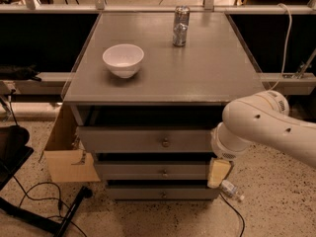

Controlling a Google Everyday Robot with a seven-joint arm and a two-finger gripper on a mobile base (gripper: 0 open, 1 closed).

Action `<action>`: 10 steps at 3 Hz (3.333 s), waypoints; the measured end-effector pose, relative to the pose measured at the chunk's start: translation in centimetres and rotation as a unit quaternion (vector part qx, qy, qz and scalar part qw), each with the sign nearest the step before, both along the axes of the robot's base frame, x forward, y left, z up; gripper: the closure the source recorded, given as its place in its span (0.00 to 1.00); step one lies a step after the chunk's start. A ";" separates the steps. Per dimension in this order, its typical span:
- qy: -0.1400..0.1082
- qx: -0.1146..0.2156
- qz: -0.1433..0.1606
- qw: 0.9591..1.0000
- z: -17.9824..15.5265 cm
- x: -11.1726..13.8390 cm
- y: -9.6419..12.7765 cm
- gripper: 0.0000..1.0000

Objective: Open top drawer

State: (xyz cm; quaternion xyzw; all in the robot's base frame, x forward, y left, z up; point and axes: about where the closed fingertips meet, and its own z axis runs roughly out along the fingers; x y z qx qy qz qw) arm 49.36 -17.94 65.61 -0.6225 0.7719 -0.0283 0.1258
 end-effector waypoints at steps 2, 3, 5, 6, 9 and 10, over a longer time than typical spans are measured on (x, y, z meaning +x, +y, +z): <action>-0.015 -0.026 0.003 1.000 -0.6 2.3 -1.2 0.00; -0.022 -0.040 0.001 0.999 0.5 2.6 -2.4 0.00; -0.016 -0.047 0.016 0.999 7.1 -1.4 -3.9 0.13; -0.014 -0.049 0.019 0.999 7.7 -1.8 -3.9 0.00; -0.019 -0.017 0.015 1.000 5.0 1.5 -2.4 0.00; -0.016 -0.003 0.012 1.000 4.0 2.8 -2.0 0.00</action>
Offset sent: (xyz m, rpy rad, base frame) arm 0.0483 -0.0491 0.0144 -0.1380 -0.0748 -0.0092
